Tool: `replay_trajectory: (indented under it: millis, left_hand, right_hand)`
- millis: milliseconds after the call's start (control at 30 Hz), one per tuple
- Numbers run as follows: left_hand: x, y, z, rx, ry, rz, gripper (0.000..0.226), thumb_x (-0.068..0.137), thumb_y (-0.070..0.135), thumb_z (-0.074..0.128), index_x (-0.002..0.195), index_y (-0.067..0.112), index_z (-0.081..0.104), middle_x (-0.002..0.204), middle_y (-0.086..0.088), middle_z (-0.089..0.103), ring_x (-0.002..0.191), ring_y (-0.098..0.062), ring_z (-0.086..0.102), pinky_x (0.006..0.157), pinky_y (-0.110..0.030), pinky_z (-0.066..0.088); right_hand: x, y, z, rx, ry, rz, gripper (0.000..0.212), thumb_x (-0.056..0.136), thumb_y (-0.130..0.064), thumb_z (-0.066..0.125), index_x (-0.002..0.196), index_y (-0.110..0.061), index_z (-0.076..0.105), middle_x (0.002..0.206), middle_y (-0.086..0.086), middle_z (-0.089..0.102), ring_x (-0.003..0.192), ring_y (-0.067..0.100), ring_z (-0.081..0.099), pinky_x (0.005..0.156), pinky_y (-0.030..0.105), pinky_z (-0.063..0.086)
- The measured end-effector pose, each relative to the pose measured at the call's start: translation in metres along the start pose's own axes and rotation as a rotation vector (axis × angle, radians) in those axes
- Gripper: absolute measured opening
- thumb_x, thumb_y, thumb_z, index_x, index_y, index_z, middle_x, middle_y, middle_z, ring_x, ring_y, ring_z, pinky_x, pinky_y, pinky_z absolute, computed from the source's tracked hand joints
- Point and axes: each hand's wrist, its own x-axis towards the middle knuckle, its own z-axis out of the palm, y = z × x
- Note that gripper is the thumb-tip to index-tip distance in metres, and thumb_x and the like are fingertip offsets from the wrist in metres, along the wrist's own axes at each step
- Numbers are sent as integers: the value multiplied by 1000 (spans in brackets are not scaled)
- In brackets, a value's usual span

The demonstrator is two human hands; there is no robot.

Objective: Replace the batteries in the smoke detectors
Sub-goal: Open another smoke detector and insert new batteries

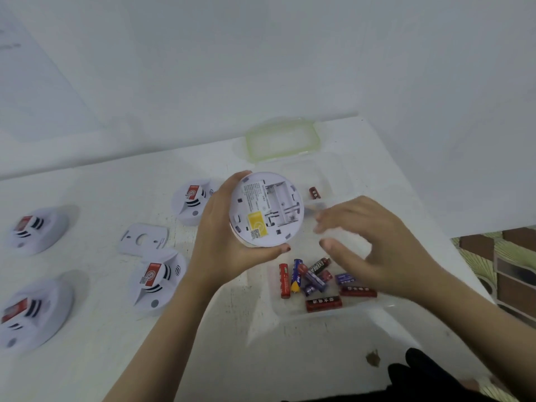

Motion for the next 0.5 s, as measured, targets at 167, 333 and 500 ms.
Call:
replay_trajectory:
  millis: [167,333,500]
  left_hand:
    - [11,-7,5,-41,35,-70,108,49,58,82,140,24,36,132,35,40,126,-3,46,104,-38,45]
    - [23,-13,9,-70,67,-118,105,48,59,81,137,29,35,132,20,46,125,-6,48,102,-35,45]
    - [27,-21,8,-59,59,-143,108,48,59,81,140,25,35,136,9,48,126,-11,48,104,-41,45]
  right_hand:
    - [60,25,-7,-201,-117,200,20,90,-30,51,108,-24,60,87,-12,66,77,11,47,67,26,28]
    - [108,40,1,-530,-403,291,21,90,-25,51,108,-19,60,101,-3,66,96,19,56,77,29,32]
    - [126,47,22,-700,-560,331,8,82,-22,59,80,-17,52,88,2,63,73,21,52,72,29,30]
